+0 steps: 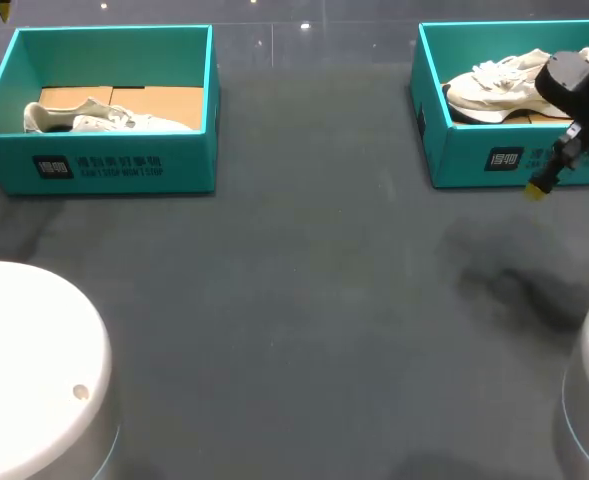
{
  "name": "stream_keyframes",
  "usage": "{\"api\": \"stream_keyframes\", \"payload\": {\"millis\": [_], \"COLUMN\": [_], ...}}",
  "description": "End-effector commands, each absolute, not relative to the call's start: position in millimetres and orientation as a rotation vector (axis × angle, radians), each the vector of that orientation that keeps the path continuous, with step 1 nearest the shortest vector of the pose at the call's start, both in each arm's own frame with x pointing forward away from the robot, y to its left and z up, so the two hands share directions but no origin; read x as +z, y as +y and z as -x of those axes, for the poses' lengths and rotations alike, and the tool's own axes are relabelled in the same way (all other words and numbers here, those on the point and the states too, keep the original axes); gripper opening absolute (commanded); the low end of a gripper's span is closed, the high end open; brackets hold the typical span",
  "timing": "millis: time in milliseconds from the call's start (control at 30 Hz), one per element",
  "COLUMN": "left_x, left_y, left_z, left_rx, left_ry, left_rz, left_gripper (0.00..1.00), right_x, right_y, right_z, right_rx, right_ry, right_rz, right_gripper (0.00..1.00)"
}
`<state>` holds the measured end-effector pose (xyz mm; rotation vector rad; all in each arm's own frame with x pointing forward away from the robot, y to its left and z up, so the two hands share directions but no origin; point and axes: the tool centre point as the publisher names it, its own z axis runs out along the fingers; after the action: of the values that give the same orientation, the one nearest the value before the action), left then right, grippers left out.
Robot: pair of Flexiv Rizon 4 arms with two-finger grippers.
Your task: Take the shoe out of the shoebox, open the shoe tongue, remove and reinsert the insole, then place the shoe into the shoebox
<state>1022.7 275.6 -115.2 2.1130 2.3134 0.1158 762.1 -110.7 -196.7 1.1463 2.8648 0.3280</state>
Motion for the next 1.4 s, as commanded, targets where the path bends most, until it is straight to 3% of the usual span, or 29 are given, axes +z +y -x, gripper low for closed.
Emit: {"api": "stream_keyframes", "payload": {"millis": [33, 400, 900, 1400], "left_x": [-115, -115, -115, -115], "left_y": [276, 276, 276, 276], "left_z": [-1021, -1021, -1021, -1021], "left_rx": [0.12, 0.12, 0.12, 0.12], "left_ry": [2.313, 2.313, 2.313, 2.313], "left_rz": [-2.113, -2.113, -2.113, -2.113], "left_gripper": [1.0, 1.0, 1.0, 1.0], "right_x": [-181, -172, -169, -169], "right_y": [-118, -138, -169, -169], "right_z": [-793, -850, -932, -932], "right_rx": [0.206, 0.107, 0.106, 0.106], "right_ry": [2.906, 2.924, 2.778, 2.778], "right_rz": [-1.232, -1.252, -1.622, -1.622], "right_gripper": [1.0, 1.0, 1.0, 1.0]}}
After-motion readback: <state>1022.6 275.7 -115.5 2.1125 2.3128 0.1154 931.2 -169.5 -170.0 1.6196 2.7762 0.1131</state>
